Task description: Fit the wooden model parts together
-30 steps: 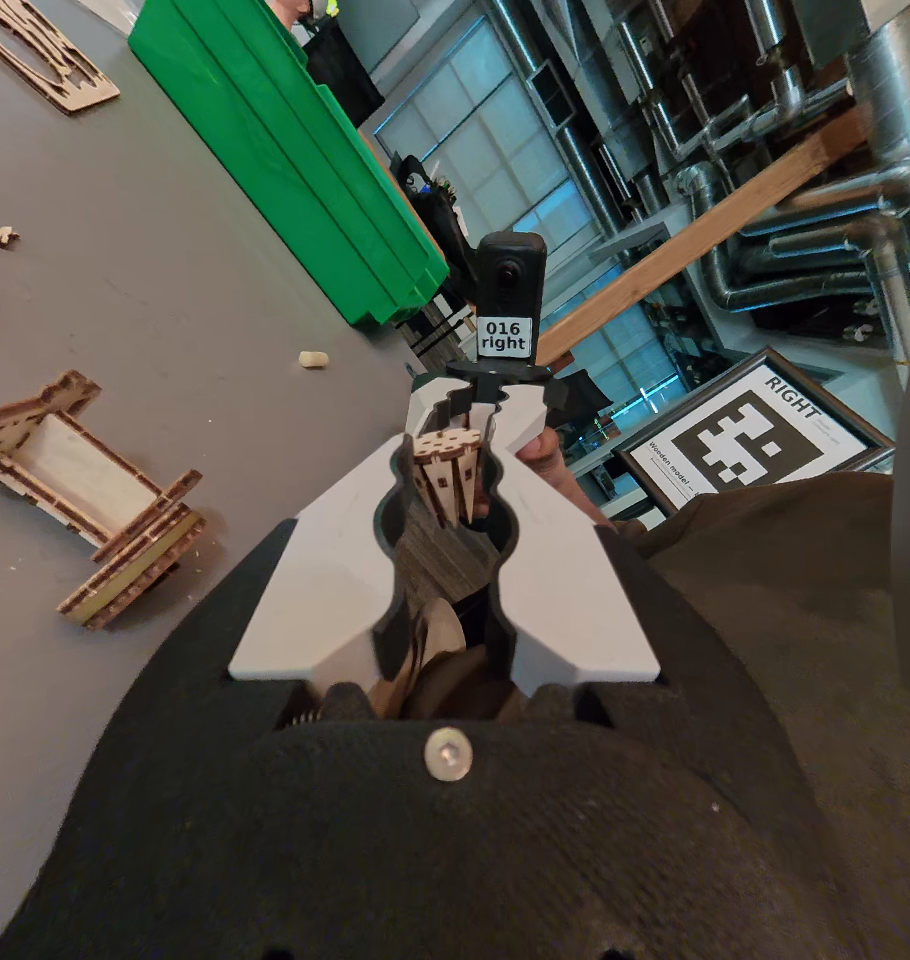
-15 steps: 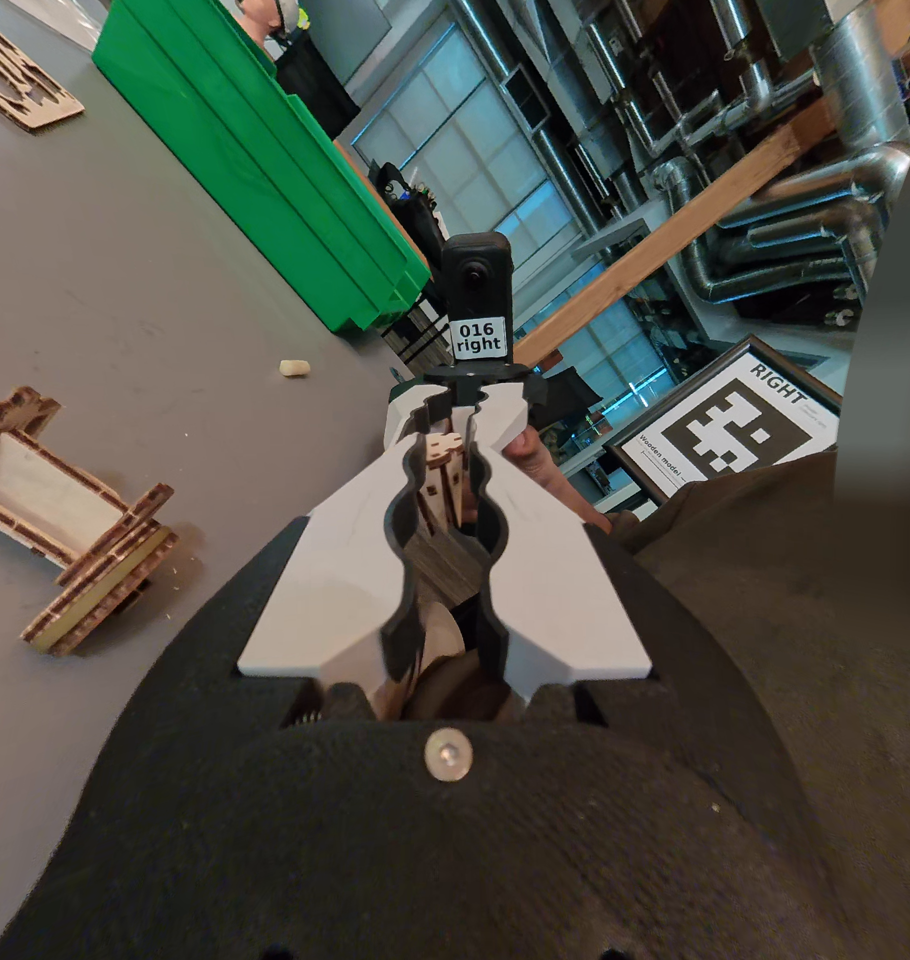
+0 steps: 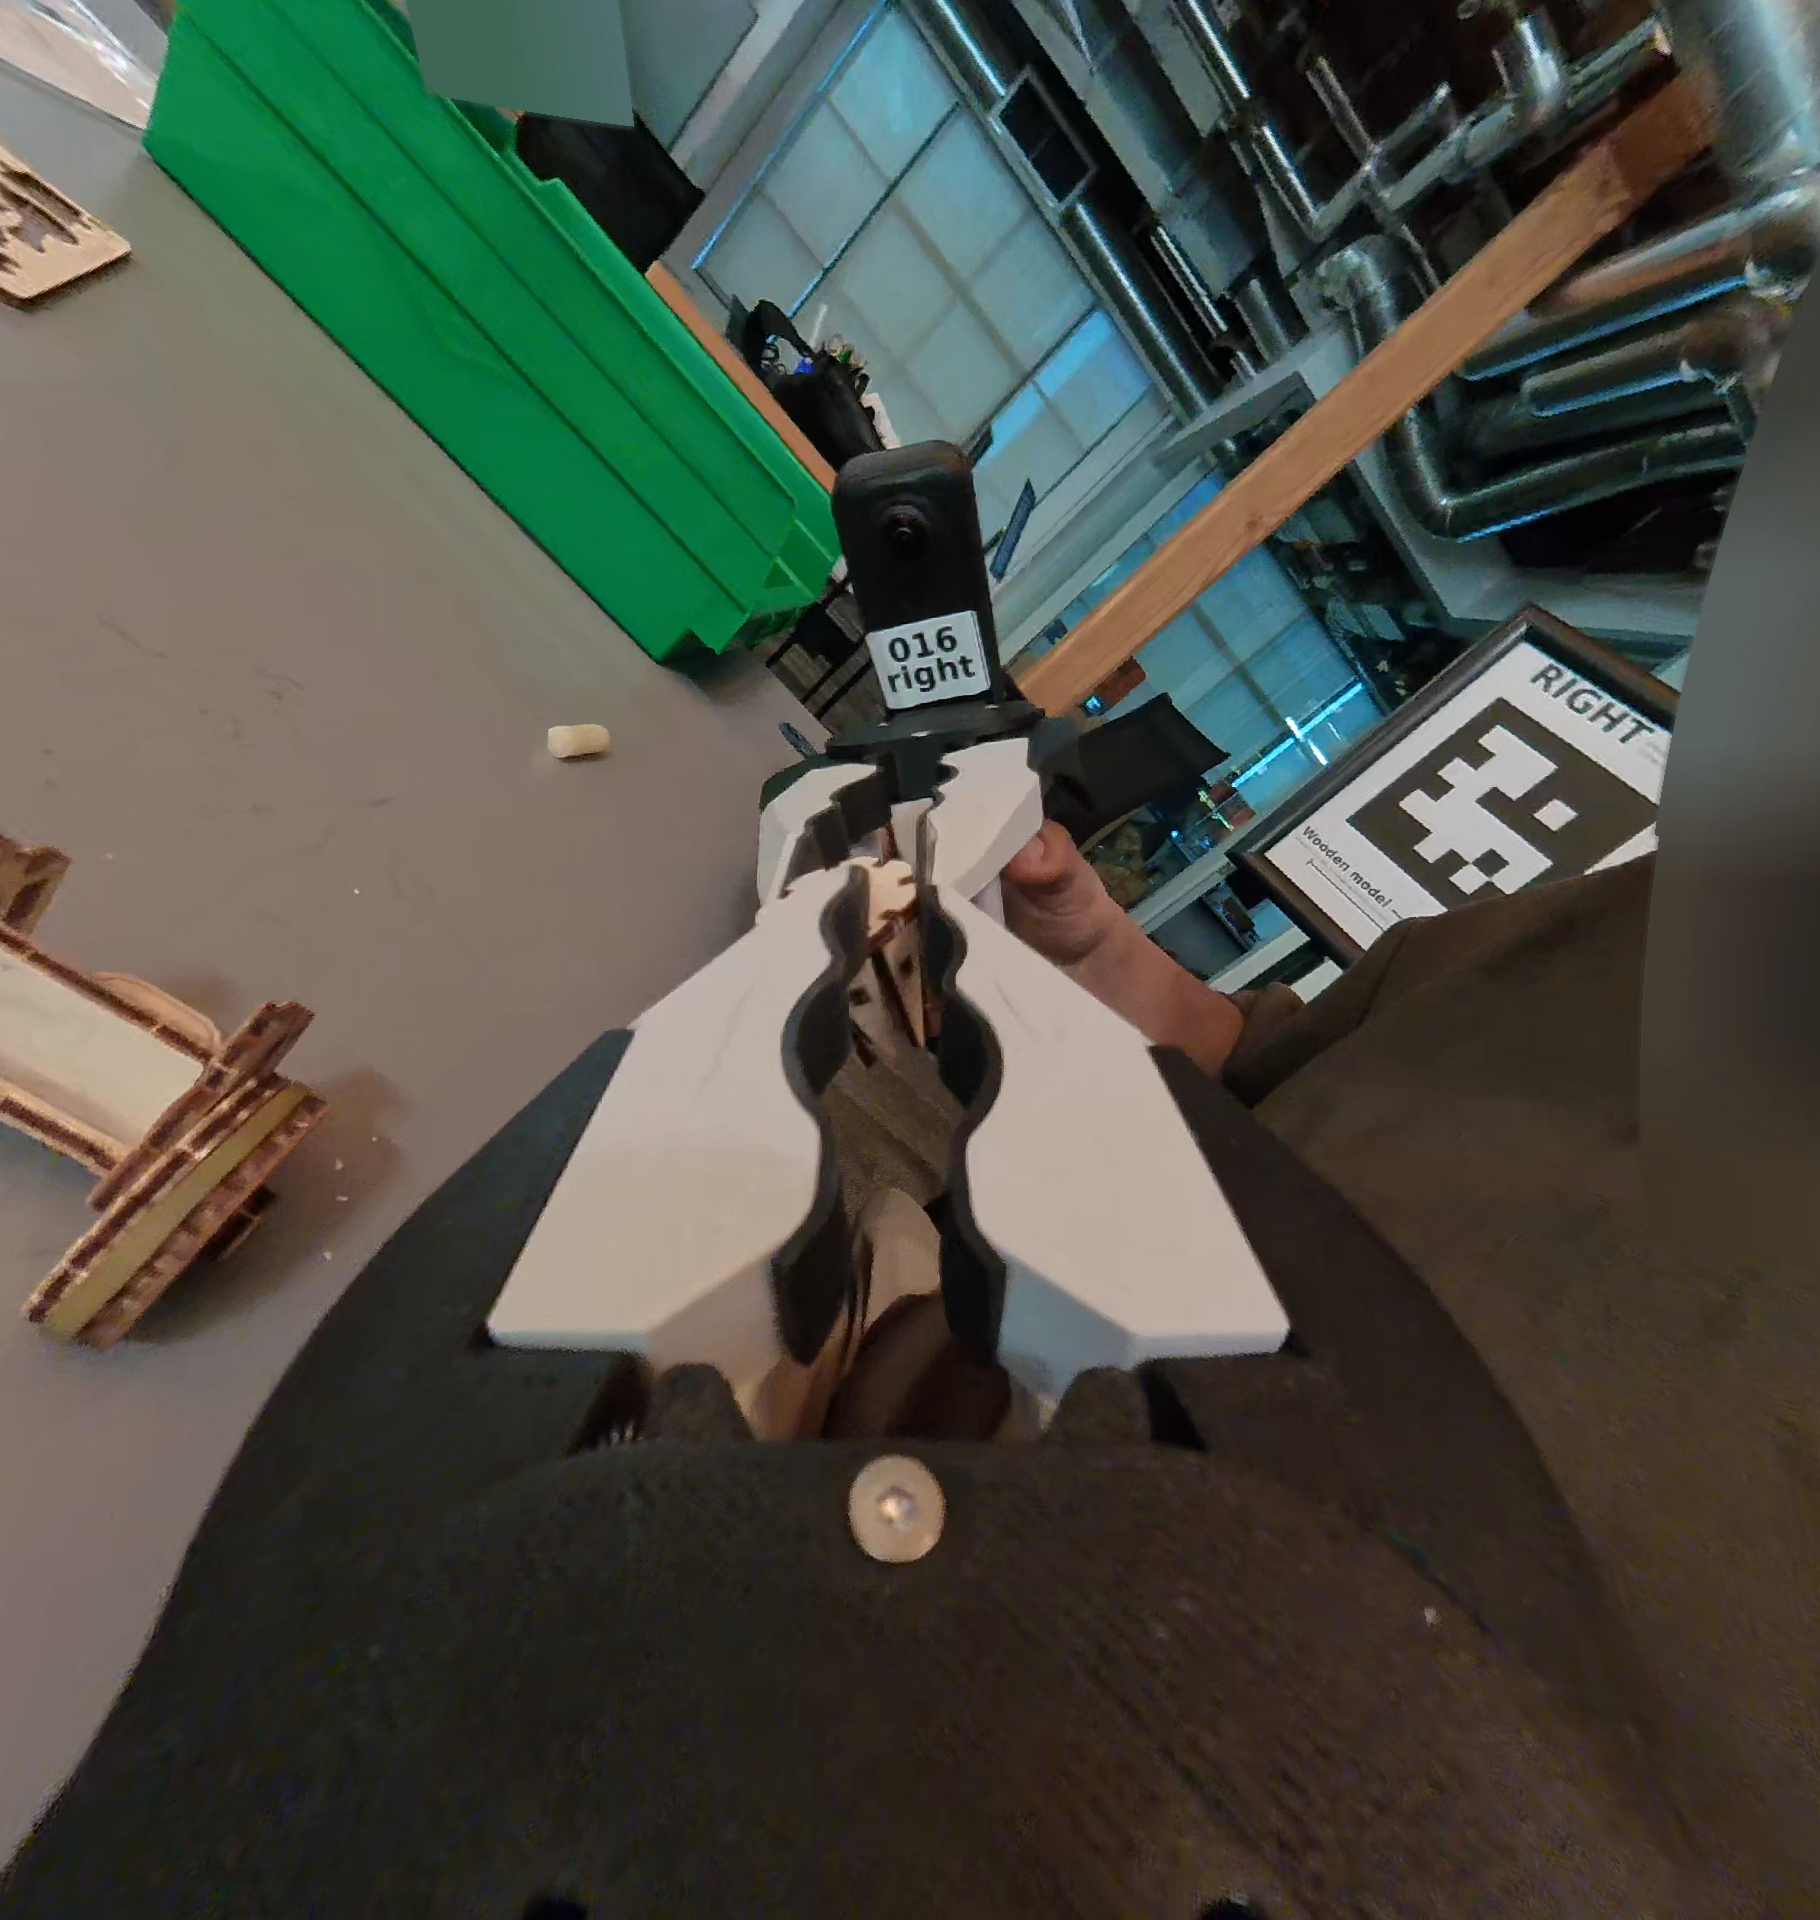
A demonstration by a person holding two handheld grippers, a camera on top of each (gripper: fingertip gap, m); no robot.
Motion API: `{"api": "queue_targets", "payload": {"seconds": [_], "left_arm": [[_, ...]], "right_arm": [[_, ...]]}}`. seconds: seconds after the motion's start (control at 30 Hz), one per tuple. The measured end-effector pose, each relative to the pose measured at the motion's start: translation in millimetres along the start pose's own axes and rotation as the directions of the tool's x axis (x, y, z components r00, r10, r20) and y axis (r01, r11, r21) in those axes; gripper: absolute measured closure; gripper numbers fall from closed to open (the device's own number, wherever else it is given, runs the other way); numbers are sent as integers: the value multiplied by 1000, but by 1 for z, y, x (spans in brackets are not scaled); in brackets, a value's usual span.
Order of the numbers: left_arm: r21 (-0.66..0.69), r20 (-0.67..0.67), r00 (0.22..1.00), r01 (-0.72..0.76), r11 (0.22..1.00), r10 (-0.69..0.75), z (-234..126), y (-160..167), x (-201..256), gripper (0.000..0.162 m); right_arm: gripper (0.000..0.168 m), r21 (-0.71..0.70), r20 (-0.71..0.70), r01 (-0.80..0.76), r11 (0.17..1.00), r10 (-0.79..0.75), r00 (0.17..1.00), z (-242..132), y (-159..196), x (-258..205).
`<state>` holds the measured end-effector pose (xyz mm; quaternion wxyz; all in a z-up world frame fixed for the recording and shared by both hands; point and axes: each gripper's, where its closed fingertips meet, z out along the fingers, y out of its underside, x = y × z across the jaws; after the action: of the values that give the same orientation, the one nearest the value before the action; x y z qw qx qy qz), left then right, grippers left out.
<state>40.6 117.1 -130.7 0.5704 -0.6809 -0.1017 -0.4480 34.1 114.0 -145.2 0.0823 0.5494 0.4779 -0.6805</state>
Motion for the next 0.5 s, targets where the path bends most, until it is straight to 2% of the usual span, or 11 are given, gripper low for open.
{"api": "queue_targets", "payload": {"seconds": [0.3,0.37,0.5], "left_arm": [[1,-4,1000,-9,1000,9,0,-2,2,155],[10,1,1000,-15,1000,15,-3,-6,1,144],[68,-18,998,55,996,-54,-12,-17,-5,141]], "right_arm": [[143,2,0,3,1000,-3,1000,-1,-1,-2],[143,17,-10,-3,1000,3,1000,-2,-3,1],[143,41,4,-15,999,15,1000,-3,-7,-1]]}}
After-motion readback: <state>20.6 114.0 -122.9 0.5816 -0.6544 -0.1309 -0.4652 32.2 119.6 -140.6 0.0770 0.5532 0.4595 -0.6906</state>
